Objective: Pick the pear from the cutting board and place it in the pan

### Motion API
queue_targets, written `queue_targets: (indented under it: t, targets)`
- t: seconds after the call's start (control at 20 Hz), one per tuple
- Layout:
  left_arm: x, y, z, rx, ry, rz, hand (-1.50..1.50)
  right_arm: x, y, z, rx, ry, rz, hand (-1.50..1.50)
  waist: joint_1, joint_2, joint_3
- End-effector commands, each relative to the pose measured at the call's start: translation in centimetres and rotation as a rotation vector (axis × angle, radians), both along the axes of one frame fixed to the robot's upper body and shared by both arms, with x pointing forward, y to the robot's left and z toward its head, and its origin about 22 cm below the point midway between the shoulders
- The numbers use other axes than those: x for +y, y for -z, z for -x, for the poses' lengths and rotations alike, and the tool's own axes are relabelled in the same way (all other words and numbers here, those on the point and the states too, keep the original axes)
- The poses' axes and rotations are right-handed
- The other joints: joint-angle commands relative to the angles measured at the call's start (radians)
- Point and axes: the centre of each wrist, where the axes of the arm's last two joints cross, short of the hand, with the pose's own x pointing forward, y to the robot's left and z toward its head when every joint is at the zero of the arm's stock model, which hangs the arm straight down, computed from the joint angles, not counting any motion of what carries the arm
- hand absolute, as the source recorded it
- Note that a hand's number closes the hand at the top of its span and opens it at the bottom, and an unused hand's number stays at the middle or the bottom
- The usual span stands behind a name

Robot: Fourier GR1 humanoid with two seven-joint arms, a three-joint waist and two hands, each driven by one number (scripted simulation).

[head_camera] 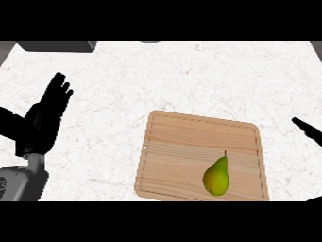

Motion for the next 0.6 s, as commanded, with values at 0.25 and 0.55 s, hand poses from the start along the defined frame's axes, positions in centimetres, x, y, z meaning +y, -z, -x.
queue_targets:
  t: [0.25, 0.55]
  targets:
    - [0.9, -1.8, -0.3, 0.001, -0.005, -0.011, 0.0, 5.3, 0.2, -1.9, 0.271, -0.196, 0.117, -1.5, -0.01, -0.003, 0.001]
    - [1.4, -0.6, 0.9, -0.008, -0.016, -0.005, 0.0, 8.2, -1.2, -1.1, 0.262, -0.214, 0.285, -1.5, -0.012, -0.004, 0.0]
